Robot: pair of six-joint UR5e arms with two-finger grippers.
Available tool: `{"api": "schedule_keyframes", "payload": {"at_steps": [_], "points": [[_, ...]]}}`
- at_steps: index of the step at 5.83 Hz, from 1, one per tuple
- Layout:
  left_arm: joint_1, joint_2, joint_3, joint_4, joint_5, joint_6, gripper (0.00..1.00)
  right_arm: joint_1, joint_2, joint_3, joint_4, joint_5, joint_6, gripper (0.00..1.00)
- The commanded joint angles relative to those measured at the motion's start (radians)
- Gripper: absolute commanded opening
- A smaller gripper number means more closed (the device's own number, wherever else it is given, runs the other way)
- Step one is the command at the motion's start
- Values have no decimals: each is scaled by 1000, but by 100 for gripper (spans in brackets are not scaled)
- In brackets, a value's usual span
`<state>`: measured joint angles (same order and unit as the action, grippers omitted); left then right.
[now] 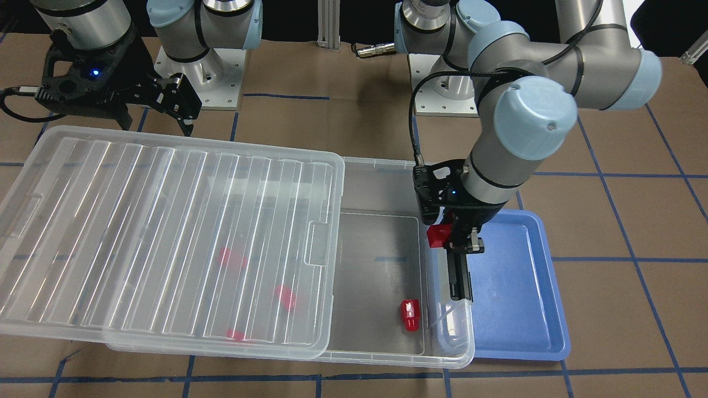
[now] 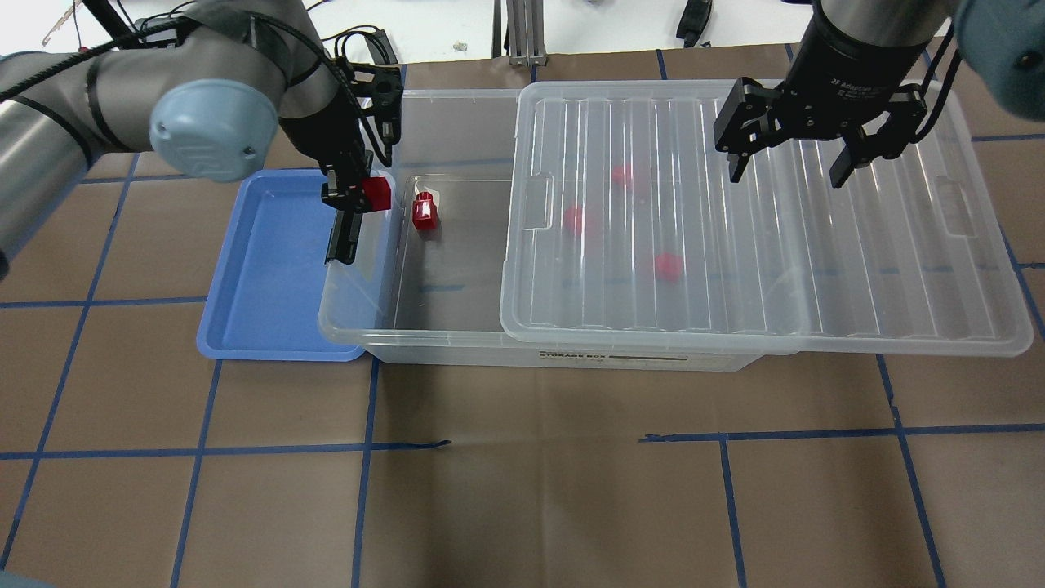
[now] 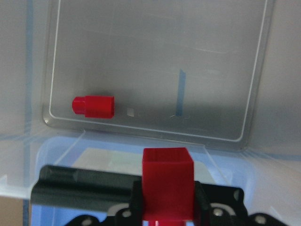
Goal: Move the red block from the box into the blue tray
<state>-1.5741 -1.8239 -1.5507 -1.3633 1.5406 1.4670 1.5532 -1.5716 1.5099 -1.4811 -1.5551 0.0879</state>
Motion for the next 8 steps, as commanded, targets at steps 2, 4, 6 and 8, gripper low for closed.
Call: {"api": "schedule_keyframes", "payload": {"at_steps": [2,4,6,8], "points": [[164,13,-31,-40,4,247,12,-22,1,-1,-2,-8,-16,100],[219,-75,-151,208,-5,292,14,-203,28,1,-8,-74,-211,100],[223,-144,-193,248,6,363,19,-467,101,1,-25,-89,-508,100],[223,-190,-196,289,4,365,29,-628,250,15,-189,-112,-685,100]]}}
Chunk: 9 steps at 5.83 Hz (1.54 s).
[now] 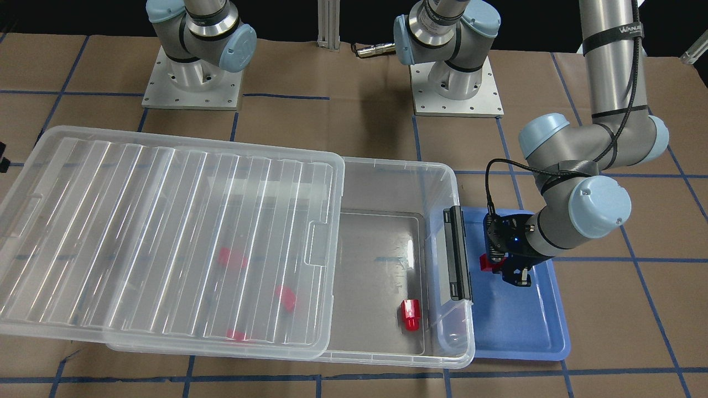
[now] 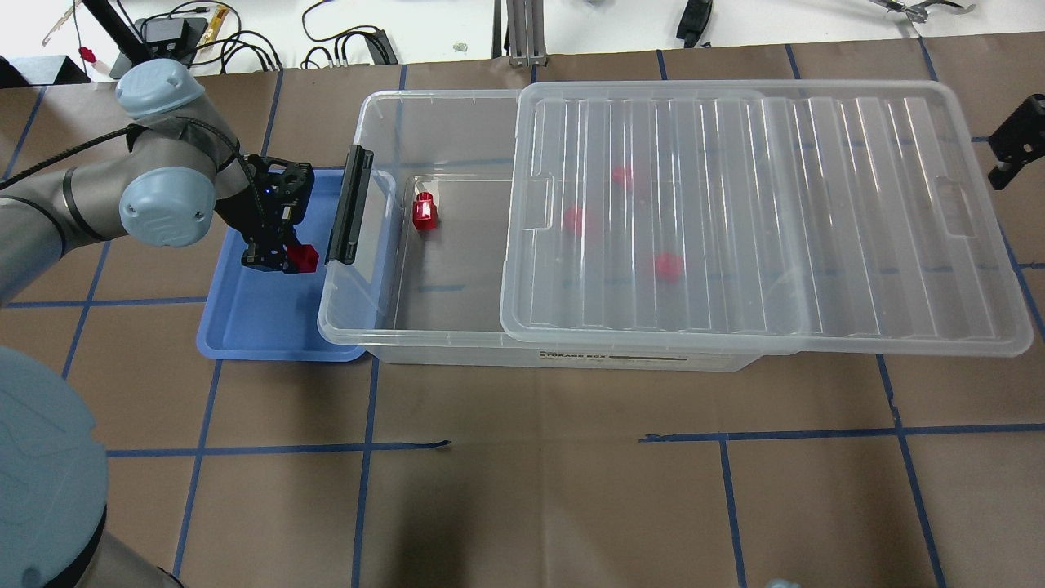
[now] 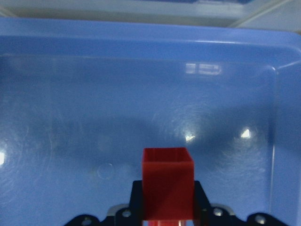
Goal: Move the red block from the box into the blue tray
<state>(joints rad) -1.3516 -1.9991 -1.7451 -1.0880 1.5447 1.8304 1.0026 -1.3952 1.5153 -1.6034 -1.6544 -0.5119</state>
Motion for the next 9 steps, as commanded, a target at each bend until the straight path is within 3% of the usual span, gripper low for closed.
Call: {"api": "schedule_keyframes", "payload": {"at_steps": [1,2,4,5,7,9], "points": [[0,-21,-2,14,0,3,54,-108,122,37,-113,-21,-82,100],[0,-21,1,16,2,6,98,-108,116,75,-113,-22,-71,100],[-7,67,45,-82,0,-16,99,-92,53,155,-96,-2,-54,100],[-14,159,79,-221,-6,-104,99,-58,18,186,-92,42,-12,100],[-43,296,186,-457,-9,-270,99,-29,-2,229,-90,50,-11,100],[-122,367,237,-567,6,-415,99,23,-21,247,-89,84,0,100]]}}
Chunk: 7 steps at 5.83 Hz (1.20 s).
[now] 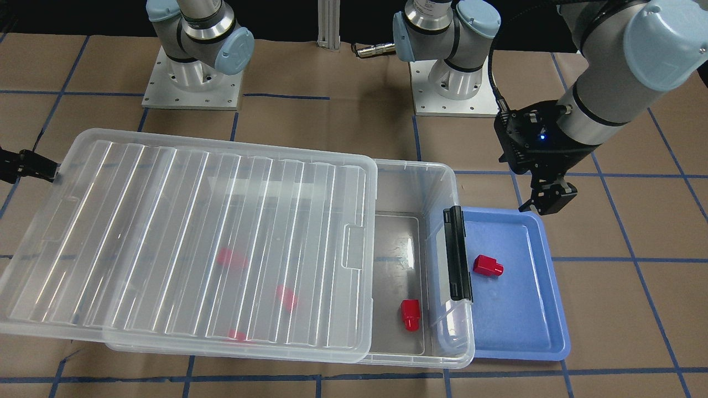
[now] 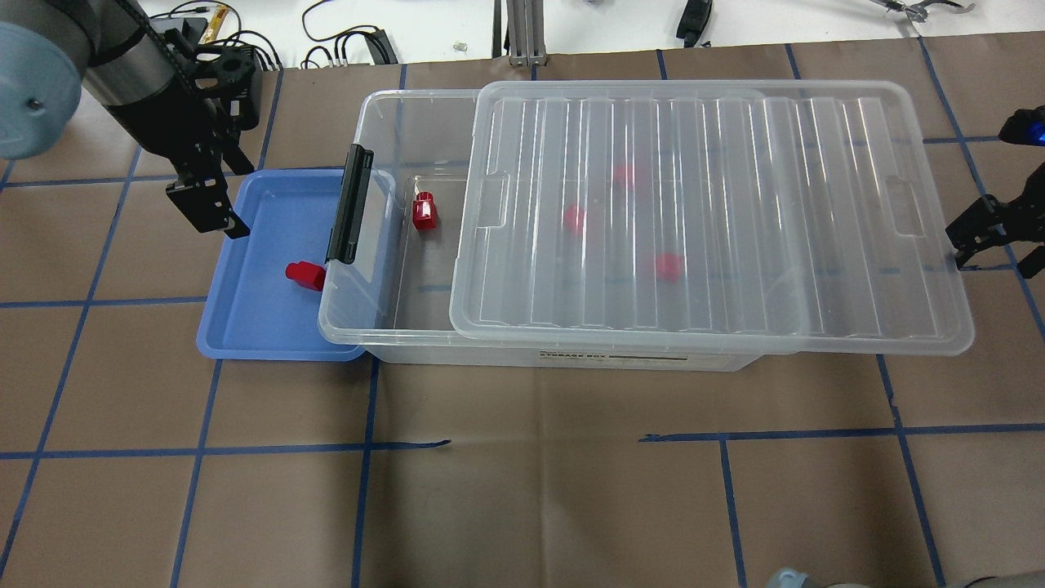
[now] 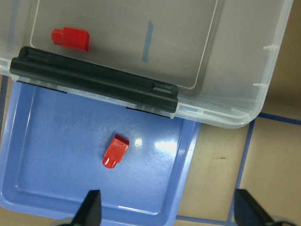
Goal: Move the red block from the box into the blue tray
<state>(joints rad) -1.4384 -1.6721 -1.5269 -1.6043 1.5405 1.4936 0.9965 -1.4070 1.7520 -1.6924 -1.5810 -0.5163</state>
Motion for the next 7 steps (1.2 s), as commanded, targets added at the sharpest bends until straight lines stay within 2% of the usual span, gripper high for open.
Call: {"api": "schedule_keyframes", "payload": {"at_steps": [1,3,4,5,7], "points": [[-45,52,16,-61,10,-227,99,71,-16,21,0,10,33,100],[-88,55,19,-13,0,-707,99,143,-56,46,10,58,143,100],[-143,49,18,66,12,-919,99,171,-70,49,11,59,174,100],[-166,45,19,75,48,-1091,99,204,-70,49,11,70,186,100],[-166,48,19,75,49,-1426,99,211,-72,29,11,70,193,100]]}}
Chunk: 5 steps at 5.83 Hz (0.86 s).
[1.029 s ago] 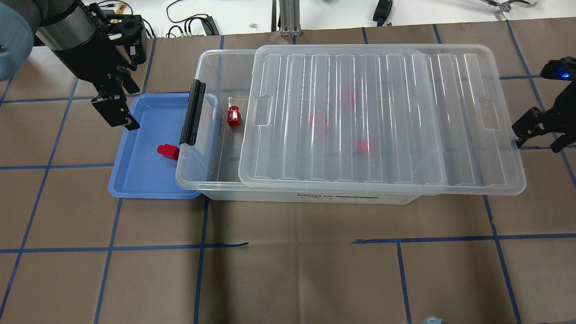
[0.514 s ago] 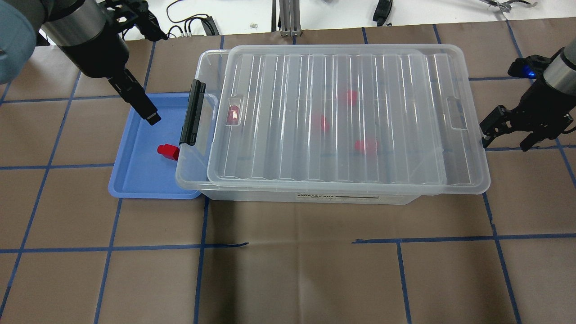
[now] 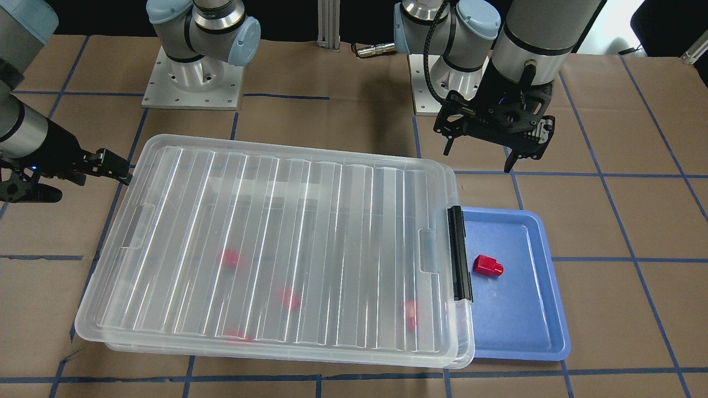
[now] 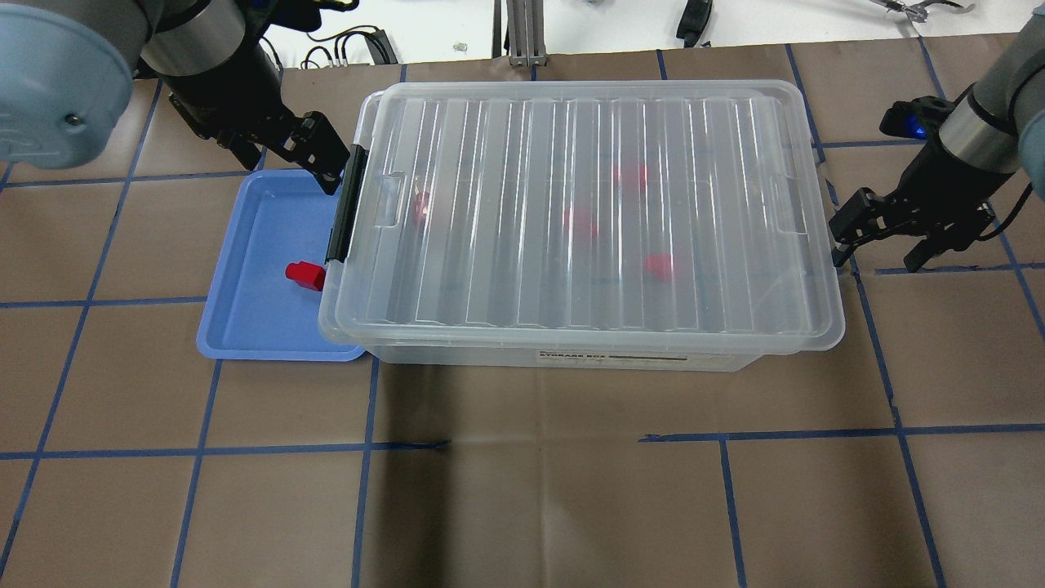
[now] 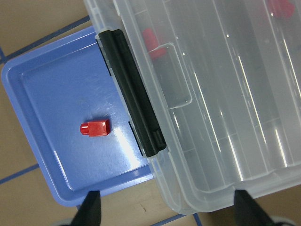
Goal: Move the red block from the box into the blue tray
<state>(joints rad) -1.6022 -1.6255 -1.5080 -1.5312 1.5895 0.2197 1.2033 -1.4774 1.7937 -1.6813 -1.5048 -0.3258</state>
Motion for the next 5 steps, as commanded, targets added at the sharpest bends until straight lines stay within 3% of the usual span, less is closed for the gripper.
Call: {"api": "schedule_keyframes", "payload": {"at_steps": [1,3,5], "points": [[-2,3,0,2,-11,-172,99,4,-32,-78,15,-61,1,100],[5,9,0,3,-13,-166,99,68,-41,-250,211,-55,87,100],[10,13,0,9,-13,-158,99,280,-44,-307,247,-55,363,100]]}}
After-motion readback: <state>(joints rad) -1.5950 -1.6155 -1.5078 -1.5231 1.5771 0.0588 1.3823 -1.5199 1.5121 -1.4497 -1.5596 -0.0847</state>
